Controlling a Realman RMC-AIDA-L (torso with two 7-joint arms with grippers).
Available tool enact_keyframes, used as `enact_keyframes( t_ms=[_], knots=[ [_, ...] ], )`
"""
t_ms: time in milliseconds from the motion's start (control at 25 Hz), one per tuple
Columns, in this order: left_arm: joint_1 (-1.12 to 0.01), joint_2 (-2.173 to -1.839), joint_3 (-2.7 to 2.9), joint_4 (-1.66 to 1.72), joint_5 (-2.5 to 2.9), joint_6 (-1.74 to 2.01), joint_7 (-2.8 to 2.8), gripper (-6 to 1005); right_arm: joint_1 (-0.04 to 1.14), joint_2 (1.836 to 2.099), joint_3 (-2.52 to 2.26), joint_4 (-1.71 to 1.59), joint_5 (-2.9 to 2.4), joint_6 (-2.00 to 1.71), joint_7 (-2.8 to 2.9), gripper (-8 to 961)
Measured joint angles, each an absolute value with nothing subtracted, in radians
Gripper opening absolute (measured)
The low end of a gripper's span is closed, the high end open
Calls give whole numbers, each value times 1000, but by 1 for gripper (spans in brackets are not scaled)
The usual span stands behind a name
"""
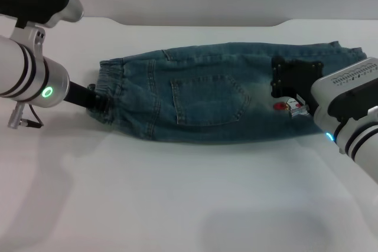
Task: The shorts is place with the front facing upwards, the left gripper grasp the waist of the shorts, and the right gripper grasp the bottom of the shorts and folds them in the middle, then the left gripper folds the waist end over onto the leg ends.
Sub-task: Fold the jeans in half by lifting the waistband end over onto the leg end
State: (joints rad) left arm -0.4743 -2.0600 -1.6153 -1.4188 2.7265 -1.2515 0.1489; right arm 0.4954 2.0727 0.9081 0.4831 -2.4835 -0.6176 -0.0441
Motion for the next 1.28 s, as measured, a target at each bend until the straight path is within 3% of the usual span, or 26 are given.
enact_keyframes(
  t_ms=[1280],
  knots=[
    [-385,-2062,-1620,-1729,2730,-1239,120,60,548,2085,891,483,-2475,-475,-30,0]
  ],
)
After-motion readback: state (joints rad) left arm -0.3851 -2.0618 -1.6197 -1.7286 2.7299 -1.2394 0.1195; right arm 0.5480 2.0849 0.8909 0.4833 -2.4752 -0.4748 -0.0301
